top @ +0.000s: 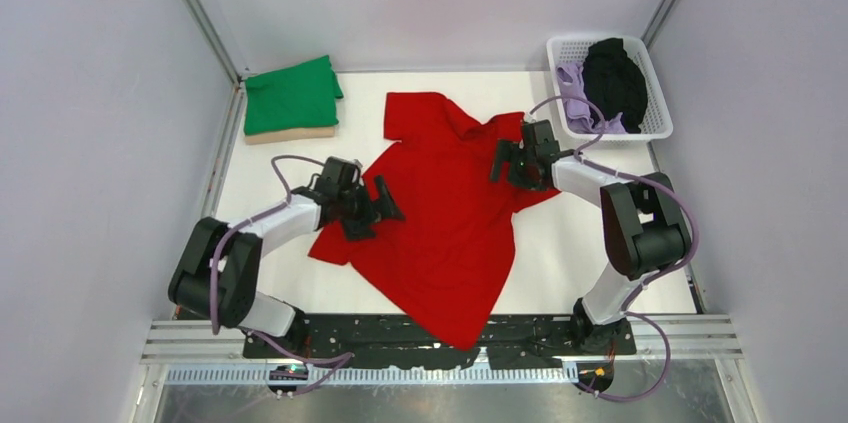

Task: Fold and stack the t-shirts
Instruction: Flatten out the tshirt

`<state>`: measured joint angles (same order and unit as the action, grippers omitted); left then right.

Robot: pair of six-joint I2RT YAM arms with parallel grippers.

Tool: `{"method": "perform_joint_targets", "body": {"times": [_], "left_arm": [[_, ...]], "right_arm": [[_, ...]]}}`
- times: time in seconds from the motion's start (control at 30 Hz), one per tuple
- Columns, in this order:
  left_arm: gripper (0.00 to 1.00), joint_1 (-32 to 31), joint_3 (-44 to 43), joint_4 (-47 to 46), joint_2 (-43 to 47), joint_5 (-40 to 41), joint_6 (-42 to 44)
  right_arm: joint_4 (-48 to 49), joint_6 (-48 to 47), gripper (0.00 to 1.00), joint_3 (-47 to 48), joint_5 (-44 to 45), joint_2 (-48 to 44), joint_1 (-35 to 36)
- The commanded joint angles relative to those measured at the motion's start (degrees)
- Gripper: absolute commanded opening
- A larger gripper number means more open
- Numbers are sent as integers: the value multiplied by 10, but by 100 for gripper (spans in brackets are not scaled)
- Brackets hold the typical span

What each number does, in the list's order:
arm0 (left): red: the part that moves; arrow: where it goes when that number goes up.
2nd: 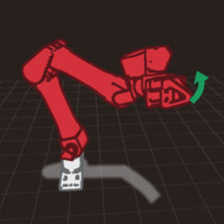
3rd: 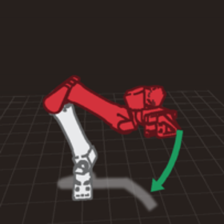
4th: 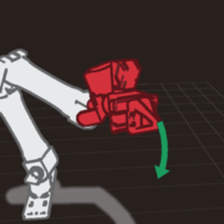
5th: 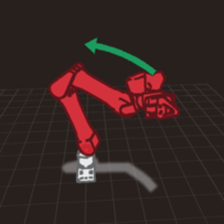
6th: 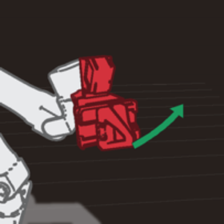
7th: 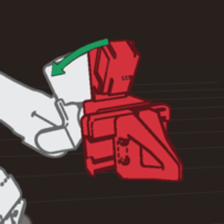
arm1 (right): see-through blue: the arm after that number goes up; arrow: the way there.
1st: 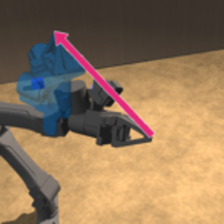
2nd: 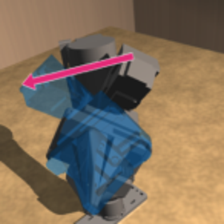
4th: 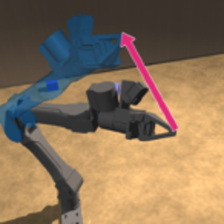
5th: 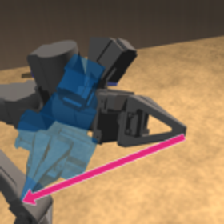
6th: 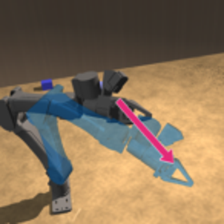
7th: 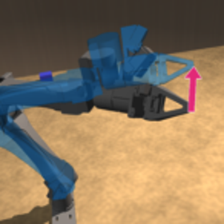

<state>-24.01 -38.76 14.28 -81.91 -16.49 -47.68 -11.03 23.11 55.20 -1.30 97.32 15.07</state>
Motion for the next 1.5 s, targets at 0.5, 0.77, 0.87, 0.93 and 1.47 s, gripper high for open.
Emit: {"method": "perform_joint_targets", "body": {"times": [0.5, 0.77, 0.87, 0.93, 1.47], "left_arm": [[100, 154, -208, 191, -79, 199, 96], [100, 155, -194, 216, 16, 195, 124], [100, 154, -186, 200, 35, 133, 135], [100, 149, -168, 172, 42, 83, 126], [99, -8, 1, 30, 2, 25, 17]], "right_arm": [[-175, 56, 95, -219, -82, -245, 80], [-349, 52, 95, -165, -167, -320, 255], [-358, 26, 95, -114, -125, -346, 260], [-353, 5, 96, -68, -59, -344, 256], [-42, 77, 95, -126, -41, -210, 76]]}}
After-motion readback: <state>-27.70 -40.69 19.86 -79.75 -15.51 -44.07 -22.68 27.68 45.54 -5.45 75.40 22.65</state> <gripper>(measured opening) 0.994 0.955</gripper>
